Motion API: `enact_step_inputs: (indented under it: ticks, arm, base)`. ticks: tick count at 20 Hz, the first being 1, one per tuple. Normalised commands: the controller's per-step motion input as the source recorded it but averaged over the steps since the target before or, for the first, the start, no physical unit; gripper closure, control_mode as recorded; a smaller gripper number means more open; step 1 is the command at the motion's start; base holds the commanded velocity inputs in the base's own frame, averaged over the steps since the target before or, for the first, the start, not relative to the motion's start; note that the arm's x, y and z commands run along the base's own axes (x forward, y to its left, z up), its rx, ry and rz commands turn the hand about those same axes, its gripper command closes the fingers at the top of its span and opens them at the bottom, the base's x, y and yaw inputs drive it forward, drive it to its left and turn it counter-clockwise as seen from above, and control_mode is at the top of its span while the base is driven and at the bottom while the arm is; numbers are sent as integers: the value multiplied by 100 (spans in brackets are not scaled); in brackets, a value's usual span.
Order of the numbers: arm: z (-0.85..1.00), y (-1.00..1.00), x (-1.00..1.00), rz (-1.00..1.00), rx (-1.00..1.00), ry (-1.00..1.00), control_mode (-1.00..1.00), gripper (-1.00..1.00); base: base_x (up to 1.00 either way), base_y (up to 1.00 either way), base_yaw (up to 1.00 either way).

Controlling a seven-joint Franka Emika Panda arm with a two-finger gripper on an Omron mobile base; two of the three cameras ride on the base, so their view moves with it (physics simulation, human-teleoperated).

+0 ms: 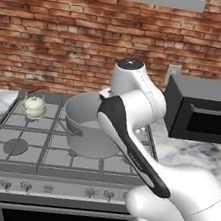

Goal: Pick the kettle from the cabinet and place it on a stove burner. Then pick the pot from the counter and place it on another stove burner. Finally, turn both burners on.

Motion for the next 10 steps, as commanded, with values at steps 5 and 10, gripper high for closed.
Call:
enact_step_inputs:
  ticks: [5,10]
  arm:
    - [0,40,30,6,0,1,-100,100]
    - [-1,38,35,7,0,3,-100,100]
  base:
    - [0,0,0]
    - [0,0,0]
